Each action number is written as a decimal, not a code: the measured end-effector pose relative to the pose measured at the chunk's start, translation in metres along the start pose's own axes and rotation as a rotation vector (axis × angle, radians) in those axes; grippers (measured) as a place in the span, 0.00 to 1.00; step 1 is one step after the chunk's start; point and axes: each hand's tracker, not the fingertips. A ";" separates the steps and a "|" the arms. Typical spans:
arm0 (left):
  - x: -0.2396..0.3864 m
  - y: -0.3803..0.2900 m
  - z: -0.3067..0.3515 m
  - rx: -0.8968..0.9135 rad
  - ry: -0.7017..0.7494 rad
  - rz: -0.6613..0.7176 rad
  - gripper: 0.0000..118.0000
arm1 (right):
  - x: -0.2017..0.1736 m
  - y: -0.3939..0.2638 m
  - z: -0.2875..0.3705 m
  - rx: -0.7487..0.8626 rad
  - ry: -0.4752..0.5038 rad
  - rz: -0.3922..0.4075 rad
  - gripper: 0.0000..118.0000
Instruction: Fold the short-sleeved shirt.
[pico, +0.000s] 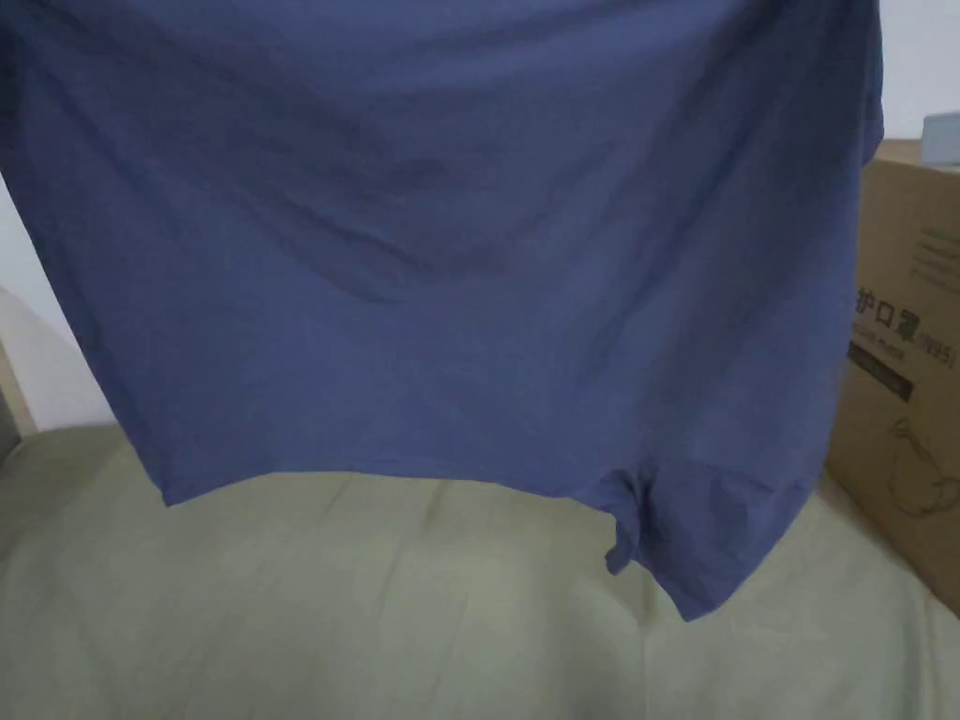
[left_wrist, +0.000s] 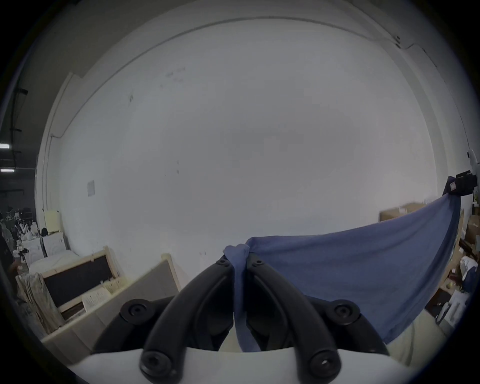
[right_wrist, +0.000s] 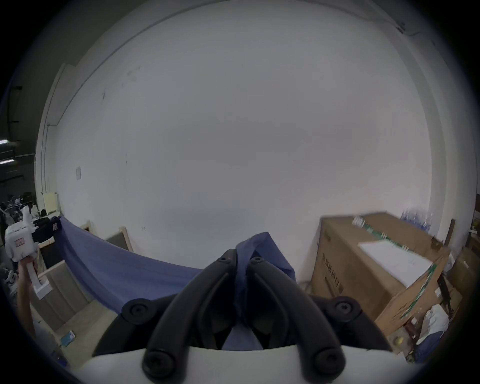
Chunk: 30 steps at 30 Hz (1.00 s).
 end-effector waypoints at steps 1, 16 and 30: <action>0.004 -0.022 -0.012 -0.052 0.001 -0.018 0.04 | 0.002 -0.021 -0.014 -0.053 0.002 0.003 0.04; 0.064 -0.435 -0.077 -0.782 -0.114 0.073 0.04 | 0.022 -0.427 -0.152 -0.682 -0.063 -0.198 0.04; 0.021 -0.464 0.078 -0.785 -0.156 0.118 0.04 | 0.012 -0.496 0.048 -0.653 -0.026 -0.324 0.04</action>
